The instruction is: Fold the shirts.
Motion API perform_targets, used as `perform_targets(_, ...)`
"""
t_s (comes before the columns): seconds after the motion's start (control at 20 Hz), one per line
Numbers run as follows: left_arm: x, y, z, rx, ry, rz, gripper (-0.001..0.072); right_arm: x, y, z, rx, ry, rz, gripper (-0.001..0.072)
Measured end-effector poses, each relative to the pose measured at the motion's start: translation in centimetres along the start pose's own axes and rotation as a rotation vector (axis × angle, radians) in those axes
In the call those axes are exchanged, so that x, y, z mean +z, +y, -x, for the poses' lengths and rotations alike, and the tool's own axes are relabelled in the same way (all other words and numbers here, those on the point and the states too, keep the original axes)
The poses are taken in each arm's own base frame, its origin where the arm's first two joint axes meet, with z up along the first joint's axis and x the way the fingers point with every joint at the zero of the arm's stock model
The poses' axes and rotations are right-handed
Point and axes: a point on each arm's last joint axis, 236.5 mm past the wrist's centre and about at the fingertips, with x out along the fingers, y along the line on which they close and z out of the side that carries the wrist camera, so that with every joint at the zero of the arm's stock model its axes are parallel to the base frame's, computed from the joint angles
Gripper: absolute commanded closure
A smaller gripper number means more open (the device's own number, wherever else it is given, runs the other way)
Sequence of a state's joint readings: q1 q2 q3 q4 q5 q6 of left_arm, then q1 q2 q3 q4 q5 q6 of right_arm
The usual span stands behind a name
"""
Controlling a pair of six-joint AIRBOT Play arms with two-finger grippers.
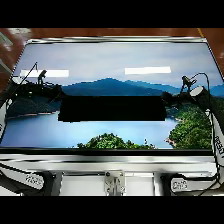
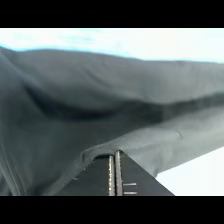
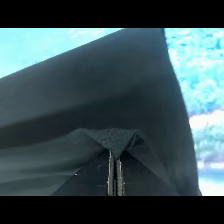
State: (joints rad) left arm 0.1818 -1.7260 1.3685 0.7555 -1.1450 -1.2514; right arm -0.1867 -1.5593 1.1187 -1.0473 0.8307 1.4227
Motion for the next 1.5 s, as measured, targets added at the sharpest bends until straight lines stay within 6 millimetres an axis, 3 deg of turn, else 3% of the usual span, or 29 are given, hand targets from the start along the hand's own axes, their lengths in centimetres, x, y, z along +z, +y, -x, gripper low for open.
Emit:
perform_targets(0.1,0.5,0.9,-0.9,0.005,-0.005,0.033,0.0665,-0.2,-0.7,-0.9,-0.023,0.018,-0.003,0.0645)
perform_targets(0.15,0.7,1.4,-1.3,0.009,-0.006,0.053,0.0628,-0.3,-1.0,-1.2,-0.034,0.023,-0.006,0.0624)
perform_targets(0.2,0.8,1.7,-1.7,0.013,-0.009,0.078,0.0402,-0.2,-1.2,-1.4,-0.041,0.023,-0.005,0.0534)
perform_targets(0.25,0.9,2.0,-2.0,0.015,-0.009,0.107,0.0101,-0.2,-1.4,-1.5,-0.047,0.025,-0.007,0.0243)
perform_targets(0.3,0.9,2.3,-2.2,0.016,-0.008,0.130,0.0038,-0.2,-1.5,-1.6,-0.053,0.024,-0.003,0.0032)
perform_targets(0.6,-0.1,3.5,0.0,-0.009,0.061,0.216,0.0051,0.1,-3.9,-0.1,-0.062,0.038,-0.046,0.0031)
perform_targets(0.75,-1.0,2.9,1.6,-0.029,0.100,0.205,0.0053,0.0,-5.1,0.1,-0.025,0.059,-0.118,0.0031)
perform_targets(0.9,-1.3,1.6,2.9,-0.041,0.106,0.159,0.0054,-0.8,-4.4,-1.1,0.061,0.100,-0.168,0.0031)
perform_targets(1.0,-1.4,0.7,3.5,-0.044,0.104,0.123,0.0054,-1.1,-2.8,-2.2,0.146,0.119,-0.208,0.0033)
perform_targets(1.05,-1.5,0.1,3.6,-0.047,0.105,0.107,0.0055,-1.1,-2.0,-2.8,0.180,0.124,-0.223,0.0082)
perform_targets(1.15,-1.6,-0.8,3.8,-0.049,0.105,0.077,0.0056,-1.6,-1.1,-3.8,0.211,0.142,-0.230,0.0485)
perform_targets(1.2,-1.7,-1.3,3.8,-0.049,0.104,0.059,0.0065,-1.8,-0.8,-4.1,0.218,0.148,-0.221,0.0594)
perform_targets(1.25,-1.7,-1.9,3.6,-0.048,0.098,0.041,0.0158,-1.8,-0.4,-4.1,0.233,0.148,-0.216,0.0596)
perform_targets(1.35,-1.6,-3.1,3.1,-0.047,0.087,0.003,0.0449,-1.7,0.5,-3.5,0.258,0.143,-0.177,0.0644)
perform_targets(1.4,-1.5,-3.8,2.5,-0.045,0.079,-0.017,0.0542,-1.4,1.2,-2.7,0.272,0.133,-0.152,0.0645)
perform_targets(1.5,-1.7,-5.8,1.1,-0.047,0.072,-0.066,0.0624,-0.8,2.4,-0.8,0.290,0.104,-0.095,0.0645)
